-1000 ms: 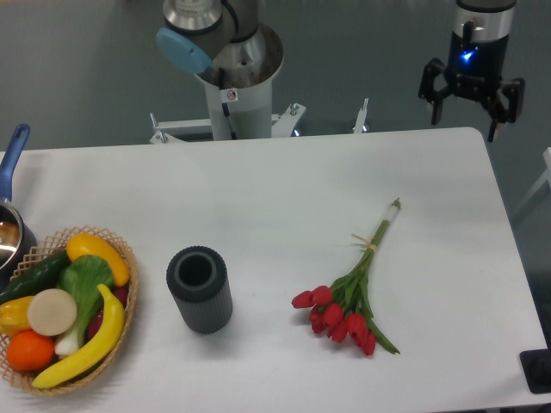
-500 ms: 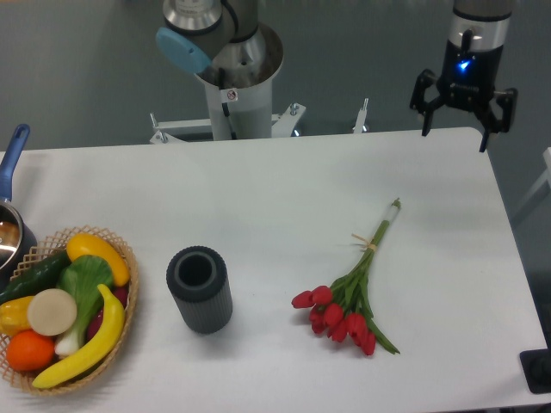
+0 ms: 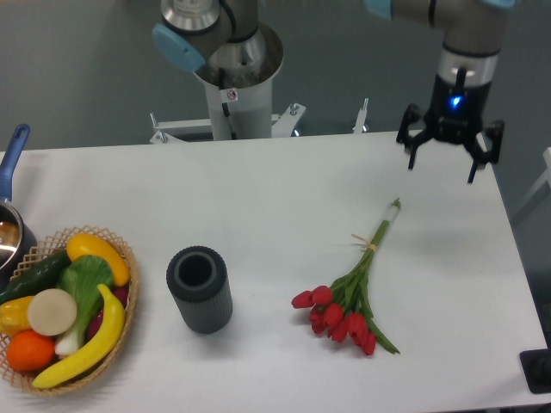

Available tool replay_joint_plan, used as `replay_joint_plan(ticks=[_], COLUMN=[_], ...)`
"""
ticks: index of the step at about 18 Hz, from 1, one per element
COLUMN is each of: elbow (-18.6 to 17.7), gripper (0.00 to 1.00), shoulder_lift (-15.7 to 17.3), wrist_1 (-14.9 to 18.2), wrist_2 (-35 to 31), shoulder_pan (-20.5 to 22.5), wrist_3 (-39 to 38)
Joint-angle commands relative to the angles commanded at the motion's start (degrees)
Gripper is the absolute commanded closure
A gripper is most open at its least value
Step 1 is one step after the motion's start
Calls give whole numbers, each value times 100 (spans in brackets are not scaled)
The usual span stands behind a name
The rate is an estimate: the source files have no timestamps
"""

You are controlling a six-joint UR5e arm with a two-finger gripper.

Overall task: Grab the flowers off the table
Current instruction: 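Move the open gripper down toward the tied stems of the red tulips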

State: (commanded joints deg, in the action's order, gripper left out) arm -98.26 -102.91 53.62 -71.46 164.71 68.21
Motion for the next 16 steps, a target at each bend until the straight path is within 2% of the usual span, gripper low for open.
replay_joint_plan(ticks=[4, 8, 14, 16], elbow=[44, 307, 325, 378], gripper=[0, 0, 0, 0], shoulder_lift=[-308, -800, -932, -1099], wrist_1=[-229, -238, -185, -185], wrist_2=[0, -53, -501, -527], shoulder_pan=[-255, -510, -704, -765], wrist_3=[-316, -607, -572, -563])
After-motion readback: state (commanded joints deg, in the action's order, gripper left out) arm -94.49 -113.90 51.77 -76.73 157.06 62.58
